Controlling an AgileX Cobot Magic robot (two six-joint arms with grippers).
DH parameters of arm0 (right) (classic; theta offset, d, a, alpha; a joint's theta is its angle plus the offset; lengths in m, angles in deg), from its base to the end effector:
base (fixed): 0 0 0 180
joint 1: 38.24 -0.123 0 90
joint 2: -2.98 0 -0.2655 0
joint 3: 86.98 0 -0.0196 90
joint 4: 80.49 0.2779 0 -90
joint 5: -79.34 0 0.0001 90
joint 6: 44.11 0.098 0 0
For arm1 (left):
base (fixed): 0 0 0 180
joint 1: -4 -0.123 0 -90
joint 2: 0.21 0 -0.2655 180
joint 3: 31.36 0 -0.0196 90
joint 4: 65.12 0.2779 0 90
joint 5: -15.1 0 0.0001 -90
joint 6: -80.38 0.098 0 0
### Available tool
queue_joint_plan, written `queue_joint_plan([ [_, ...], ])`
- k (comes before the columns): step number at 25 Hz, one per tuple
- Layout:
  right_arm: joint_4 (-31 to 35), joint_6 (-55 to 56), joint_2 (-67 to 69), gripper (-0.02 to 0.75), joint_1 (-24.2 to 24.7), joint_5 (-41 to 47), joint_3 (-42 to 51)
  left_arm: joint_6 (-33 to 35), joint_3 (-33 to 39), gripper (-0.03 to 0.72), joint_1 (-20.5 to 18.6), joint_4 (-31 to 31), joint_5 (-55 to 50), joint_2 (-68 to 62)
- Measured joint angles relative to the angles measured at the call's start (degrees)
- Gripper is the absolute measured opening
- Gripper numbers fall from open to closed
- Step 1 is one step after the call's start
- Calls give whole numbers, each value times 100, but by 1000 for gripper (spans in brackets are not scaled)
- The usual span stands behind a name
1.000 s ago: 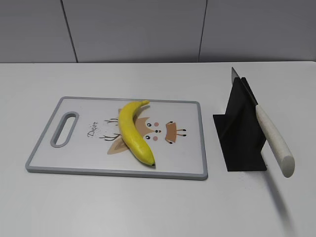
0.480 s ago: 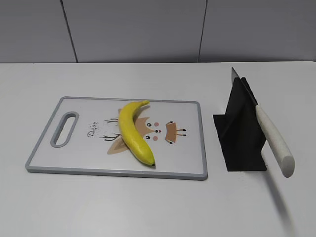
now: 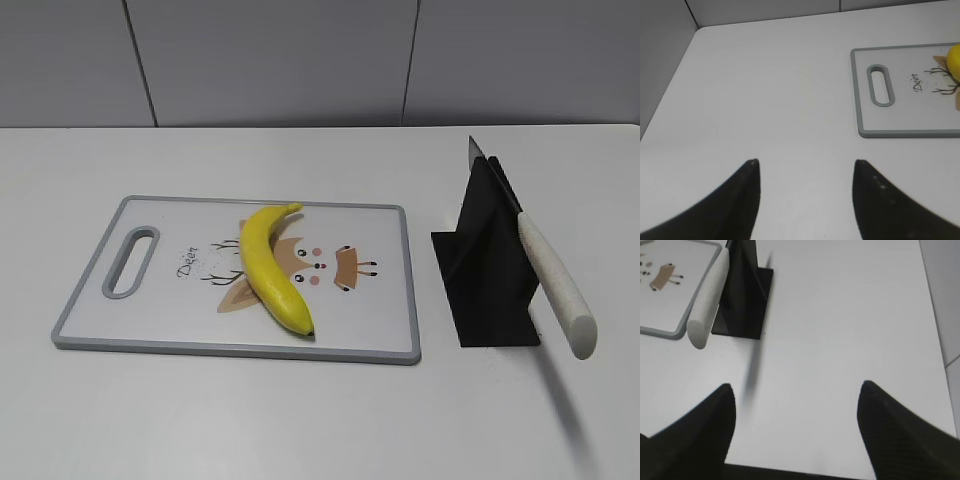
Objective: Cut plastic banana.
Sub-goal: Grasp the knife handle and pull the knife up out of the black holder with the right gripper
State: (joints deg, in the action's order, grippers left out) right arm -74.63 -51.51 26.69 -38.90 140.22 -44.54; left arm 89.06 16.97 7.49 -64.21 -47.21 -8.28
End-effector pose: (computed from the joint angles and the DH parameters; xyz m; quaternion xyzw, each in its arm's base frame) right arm 0.0810 0.0097 0.3014 -0.0605 0.8918 0.0248 0.4476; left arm 0.0437 -0.0013 0.2832 0.0908 0.8555 0.0310 0.5088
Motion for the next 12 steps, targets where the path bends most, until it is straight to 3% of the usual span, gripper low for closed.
queue_joint_plan([
  [12,231,211,2043,588,-193,559,-944,0,0,572,0,-5,0,0],
])
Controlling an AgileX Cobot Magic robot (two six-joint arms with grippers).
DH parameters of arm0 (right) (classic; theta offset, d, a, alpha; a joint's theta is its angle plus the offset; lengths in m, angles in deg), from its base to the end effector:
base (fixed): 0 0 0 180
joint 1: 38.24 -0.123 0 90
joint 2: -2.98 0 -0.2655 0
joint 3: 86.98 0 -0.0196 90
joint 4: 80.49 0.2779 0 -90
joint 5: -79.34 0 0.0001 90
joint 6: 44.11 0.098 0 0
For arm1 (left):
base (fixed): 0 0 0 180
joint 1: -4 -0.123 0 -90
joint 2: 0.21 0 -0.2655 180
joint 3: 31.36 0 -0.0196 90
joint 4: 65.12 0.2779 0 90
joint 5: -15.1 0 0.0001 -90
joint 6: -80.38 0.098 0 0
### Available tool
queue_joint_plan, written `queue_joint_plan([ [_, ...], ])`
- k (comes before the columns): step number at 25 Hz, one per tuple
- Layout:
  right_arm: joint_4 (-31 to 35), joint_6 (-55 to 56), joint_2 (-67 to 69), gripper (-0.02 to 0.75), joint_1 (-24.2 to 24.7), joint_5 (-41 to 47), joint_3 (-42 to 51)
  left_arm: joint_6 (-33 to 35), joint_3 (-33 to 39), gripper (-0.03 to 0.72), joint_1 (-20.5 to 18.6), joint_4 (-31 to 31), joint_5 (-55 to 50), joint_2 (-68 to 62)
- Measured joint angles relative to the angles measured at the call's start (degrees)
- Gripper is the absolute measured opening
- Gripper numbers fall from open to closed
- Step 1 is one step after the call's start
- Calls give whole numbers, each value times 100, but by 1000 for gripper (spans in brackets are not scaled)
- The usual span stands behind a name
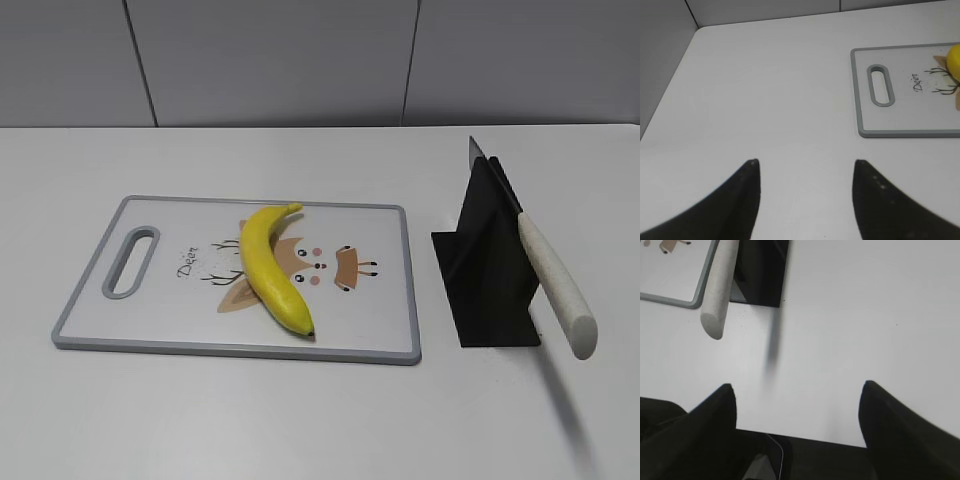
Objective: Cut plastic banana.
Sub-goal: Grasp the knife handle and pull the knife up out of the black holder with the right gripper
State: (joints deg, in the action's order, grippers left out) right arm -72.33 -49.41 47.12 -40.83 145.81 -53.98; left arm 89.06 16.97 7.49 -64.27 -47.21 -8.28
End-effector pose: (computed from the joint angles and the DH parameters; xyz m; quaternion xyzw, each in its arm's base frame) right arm 0.1332 0.0188 0.3108 -0.0586 0.9458 0.0635 0.3130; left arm 0.0436 -0.0014 0.2832 0.0908 0.8555 0.0305 0.5088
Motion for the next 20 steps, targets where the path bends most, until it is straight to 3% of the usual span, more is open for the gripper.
queue_joint_plan([
  [20,72,83,3007,588,-1007,-173,-1263,0,0,571,0,0,0,0],
])
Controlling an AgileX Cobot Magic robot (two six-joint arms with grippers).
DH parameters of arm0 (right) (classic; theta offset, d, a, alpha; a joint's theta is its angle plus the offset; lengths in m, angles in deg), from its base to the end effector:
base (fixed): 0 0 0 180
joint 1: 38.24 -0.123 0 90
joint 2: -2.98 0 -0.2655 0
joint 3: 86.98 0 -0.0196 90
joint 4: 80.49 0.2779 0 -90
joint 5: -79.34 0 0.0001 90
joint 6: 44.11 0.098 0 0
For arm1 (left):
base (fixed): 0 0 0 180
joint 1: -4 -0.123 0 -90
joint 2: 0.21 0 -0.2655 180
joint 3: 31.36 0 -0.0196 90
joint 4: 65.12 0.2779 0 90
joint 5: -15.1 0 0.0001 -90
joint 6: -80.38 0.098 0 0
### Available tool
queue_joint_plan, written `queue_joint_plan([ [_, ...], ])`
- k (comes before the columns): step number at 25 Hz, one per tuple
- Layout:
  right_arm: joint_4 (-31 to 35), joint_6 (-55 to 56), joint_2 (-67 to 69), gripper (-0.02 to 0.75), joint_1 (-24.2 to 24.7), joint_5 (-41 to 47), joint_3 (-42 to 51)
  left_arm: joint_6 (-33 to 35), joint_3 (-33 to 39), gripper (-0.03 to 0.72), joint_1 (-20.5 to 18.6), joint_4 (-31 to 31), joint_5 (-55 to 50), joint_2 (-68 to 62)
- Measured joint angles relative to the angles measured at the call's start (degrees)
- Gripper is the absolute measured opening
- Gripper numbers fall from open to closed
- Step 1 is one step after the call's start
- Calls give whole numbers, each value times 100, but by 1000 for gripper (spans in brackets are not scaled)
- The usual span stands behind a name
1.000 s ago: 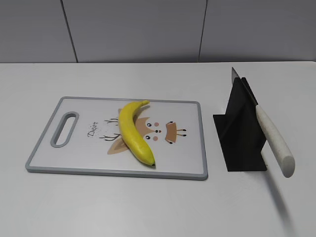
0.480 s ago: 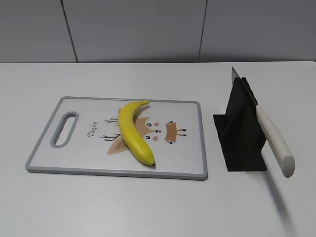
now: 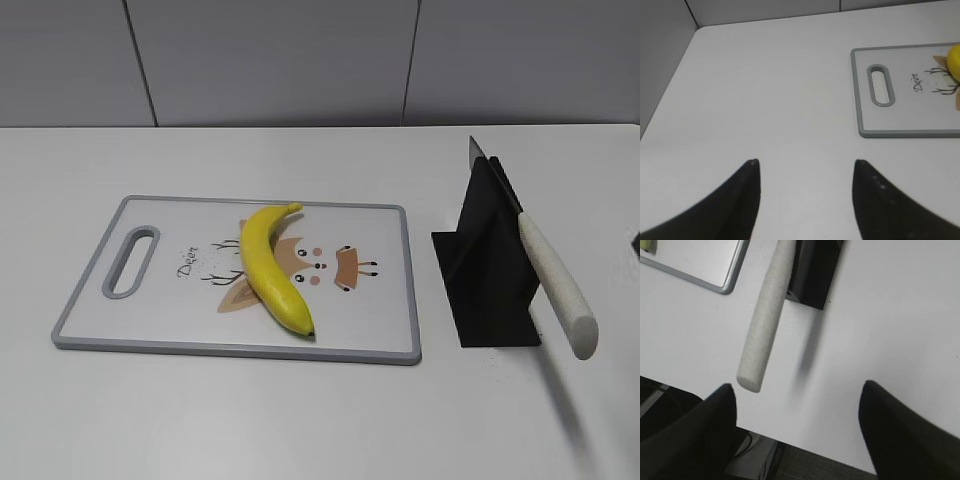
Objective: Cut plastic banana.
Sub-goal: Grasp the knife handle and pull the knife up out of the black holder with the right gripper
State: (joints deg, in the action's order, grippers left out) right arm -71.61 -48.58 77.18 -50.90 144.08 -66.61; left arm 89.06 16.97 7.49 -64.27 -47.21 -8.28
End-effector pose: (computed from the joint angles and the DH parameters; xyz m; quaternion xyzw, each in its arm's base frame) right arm 0.2320 0.0662 0.2852 -0.1264 0.9728 0.0874 0.1732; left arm 0.0436 -0.0014 0.2832 0.0908 0.8555 0.0305 0.5088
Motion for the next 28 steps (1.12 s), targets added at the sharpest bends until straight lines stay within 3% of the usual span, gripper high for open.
queue_joint_plan([
  [11,-163,760,1691,588,-815,-448,-426,0,0,571,0,0,0,0],
  [25,-340,1246,2912,539,-843,-600,-441,0,0,571,0,0,0,0],
  [28,-340,1332,2912,473,-843,-642,-441,0,0,571,0,0,0,0],
])
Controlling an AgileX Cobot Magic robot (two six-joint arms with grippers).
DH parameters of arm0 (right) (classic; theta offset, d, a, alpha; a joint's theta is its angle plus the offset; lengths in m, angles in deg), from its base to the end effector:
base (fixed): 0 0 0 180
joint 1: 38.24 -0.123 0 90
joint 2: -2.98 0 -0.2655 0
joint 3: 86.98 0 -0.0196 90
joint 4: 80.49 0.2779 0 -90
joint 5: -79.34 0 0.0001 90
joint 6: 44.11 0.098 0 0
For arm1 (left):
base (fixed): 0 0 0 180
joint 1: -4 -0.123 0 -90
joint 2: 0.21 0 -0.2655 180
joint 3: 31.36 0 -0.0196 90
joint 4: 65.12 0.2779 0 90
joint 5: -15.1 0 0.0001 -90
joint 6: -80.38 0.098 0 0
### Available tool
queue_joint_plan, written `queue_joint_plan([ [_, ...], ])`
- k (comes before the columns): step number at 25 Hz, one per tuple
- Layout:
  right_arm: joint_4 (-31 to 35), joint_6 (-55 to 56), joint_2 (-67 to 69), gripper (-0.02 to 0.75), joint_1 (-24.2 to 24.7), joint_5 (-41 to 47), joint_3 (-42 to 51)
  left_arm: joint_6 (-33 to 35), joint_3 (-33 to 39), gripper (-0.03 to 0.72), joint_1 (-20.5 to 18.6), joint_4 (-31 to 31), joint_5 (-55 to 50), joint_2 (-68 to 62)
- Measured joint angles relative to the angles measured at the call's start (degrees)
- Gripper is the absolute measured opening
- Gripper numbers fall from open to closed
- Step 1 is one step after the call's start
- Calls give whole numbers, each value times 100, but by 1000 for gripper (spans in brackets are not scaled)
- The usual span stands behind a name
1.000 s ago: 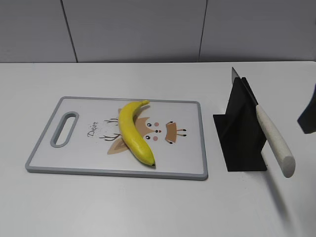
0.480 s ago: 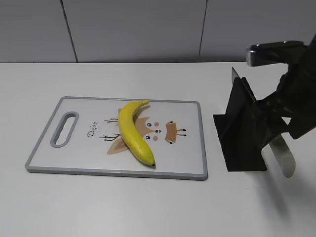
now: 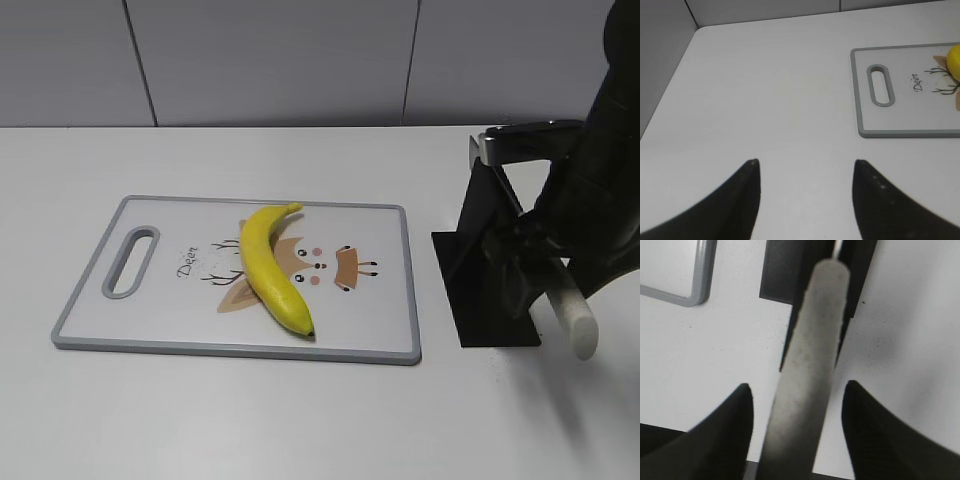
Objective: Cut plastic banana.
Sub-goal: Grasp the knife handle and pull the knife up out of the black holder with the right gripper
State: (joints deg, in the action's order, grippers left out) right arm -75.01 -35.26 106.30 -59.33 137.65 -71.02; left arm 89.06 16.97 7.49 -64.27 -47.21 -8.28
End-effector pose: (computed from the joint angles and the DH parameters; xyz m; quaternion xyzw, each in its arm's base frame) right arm 0.2932 0.1216 0.1650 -0.0824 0.9955 0.0452 0.0097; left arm 0.0436 -0.0014 0.2832 0.0908 0.8555 0.0305 0.5088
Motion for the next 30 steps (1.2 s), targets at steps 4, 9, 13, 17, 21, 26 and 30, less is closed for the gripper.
queue_joint_plan([
  [4,84,94,0,212,0,-7,0,0,0,571,0,0,0,0],
  [9,94,271,-18,193,-1,-14,0,0,0,553,-11,-6,-4,0],
  [13,76,320,-267,189,-1,-20,0,0,0,530,-11,-6,-4,0],
  [17,50,320,-693,187,-1,-20,0,0,0,525,-11,-6,-4,0],
  [21,50,278,-1107,179,-1,-151,0,0,0,522,-11,-6,-4,0],
  [26,-111,29,-1705,178,-10,-338,-4,0,0,521,-11,-6,1,0],
  [30,-125,-810,-1945,178,-10,-466,-67,0,0,521,-11,-6,8,0],
])
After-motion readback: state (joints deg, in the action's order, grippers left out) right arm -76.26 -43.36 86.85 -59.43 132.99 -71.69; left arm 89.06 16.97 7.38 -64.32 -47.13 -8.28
